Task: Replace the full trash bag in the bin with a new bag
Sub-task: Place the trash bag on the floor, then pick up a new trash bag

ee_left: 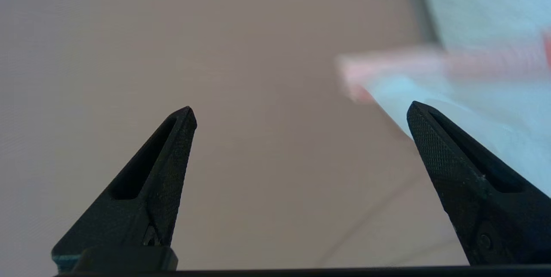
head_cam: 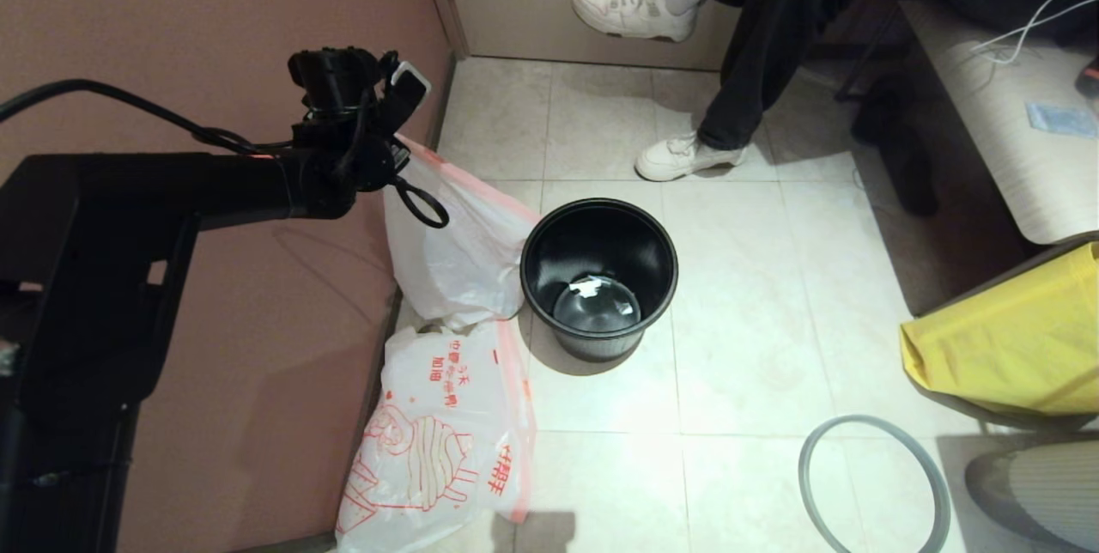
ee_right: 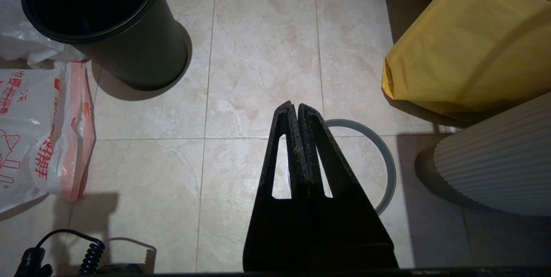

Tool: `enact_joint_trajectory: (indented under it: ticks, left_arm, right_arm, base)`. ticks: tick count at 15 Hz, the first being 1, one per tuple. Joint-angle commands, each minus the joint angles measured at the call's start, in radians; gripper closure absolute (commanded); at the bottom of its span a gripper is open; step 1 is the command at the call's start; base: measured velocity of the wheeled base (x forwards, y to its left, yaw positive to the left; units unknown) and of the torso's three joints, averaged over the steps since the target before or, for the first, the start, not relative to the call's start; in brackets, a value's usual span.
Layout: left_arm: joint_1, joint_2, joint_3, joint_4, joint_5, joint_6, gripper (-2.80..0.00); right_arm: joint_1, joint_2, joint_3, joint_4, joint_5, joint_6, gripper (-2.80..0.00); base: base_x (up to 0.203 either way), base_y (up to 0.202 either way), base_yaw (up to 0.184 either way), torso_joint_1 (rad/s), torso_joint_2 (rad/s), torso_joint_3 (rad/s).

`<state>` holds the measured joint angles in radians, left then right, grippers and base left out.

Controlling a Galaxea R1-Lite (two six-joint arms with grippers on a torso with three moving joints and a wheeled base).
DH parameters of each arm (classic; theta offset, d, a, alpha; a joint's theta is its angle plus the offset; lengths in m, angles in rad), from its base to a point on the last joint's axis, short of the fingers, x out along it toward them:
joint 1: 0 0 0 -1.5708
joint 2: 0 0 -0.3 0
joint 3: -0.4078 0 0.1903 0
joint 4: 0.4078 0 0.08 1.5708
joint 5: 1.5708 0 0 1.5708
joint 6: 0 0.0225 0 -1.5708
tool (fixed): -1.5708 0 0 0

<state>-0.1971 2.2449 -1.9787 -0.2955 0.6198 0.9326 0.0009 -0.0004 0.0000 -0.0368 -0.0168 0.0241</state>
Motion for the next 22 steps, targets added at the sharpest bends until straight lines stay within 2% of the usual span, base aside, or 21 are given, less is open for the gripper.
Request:
enact_joint_trajectory:
  ticks: [1,4,6,7,9,11,12,13,14,17,19,20,22]
  left_arm:
    - [0.004,0.016,-0.002,0.04,-0.024,-0.014,-2.8]
    - [-0.005,0.026,-0.002,0.132,-0.065,-0.106,-2.8]
    - [-0.035,0.029,-0.001,0.198,-0.066,-0.217,-2.8]
    - [-0.046,0.024,0.0,0.24,-0.066,-0.252,-2.8]
    - [-0.072,0.011,0.001,0.261,0.008,-0.275,-2.8]
    - [-0.095,-0.025,0.017,0.275,0.015,-0.317,-2.8]
    - [-0.107,-0.049,0.026,0.313,0.022,-0.334,-2.8]
    - [-0.123,-0.076,0.03,0.397,0.032,-0.359,-2.8]
    - [-0.144,-0.102,0.031,0.461,0.037,-0.396,0.0]
    - [-0.202,-0.146,0.034,0.568,0.031,-0.542,0.0]
    - [-0.224,-0.15,0.036,0.679,0.002,-0.684,0.0]
    - [-0.225,-0.143,0.036,0.73,-0.033,-0.77,0.0]
    - [-0.219,-0.091,0.033,0.779,-0.092,-0.926,0.0]
  right_arm:
    - [0.001,0.0,0.0,0.0,0.0,0.0,0.0]
    - [0.001,0.0,0.0,0.0,0.0,0.0,0.0]
    - [0.001,0.0,0.0,0.0,0.0,0.0,0.0]
    - [0.001,0.0,0.0,0.0,0.0,0.0,0.0]
    - [0.001,0.0,0.0,0.0,0.0,0.0,0.0]
    - [0.001,0.0,0.0,0.0,0.0,0.0,0.0]
    - [0.001,0.0,0.0,0.0,0.0,0.0,0.0]
    - [0.001,0.0,0.0,-0.001,0.0,0.0,0.0]
    - [0.001,0.0,0.0,0.0,0.0,0.0,0.0]
    - [0.001,0.0,0.0,0.0,0.0,0.0,0.0]
    - [0.001,0.0,0.0,0.0,0.0,0.0,0.0]
    - [0.001,0.001,0.0,-0.001,0.0,0.0,0.0]
    - [0.001,0.0,0.0,0.0,0.0,0.0,0.0]
  base:
    - [0.0,0.0,0.0,0.0,0.0,0.0]
    - [0.0,0.0,0.0,0.0,0.0,0.0]
    - [0.0,0.0,0.0,0.0,0.0,0.0]
    - [0.0,0.0,0.0,0.0,0.0,0.0]
    - [0.0,0.0,0.0,0.0,0.0,0.0]
    - [0.0,0.0,0.0,0.0,0.0,0.0]
    - [0.0,0.0,0.0,0.0,0.0,0.0]
    - [0.0,0.0,0.0,0.0,0.0,0.0]
    - [0.0,0.0,0.0,0.0,0.0,0.0]
    - [0.0,0.0,0.0,0.0,0.0,0.0]
    - [0.0,0.0,0.0,0.0,0.0,0.0]
    - [0.0,0.0,0.0,0.0,0.0,0.0]
    - [0.0,0.0,0.0,0.0,0.0,0.0]
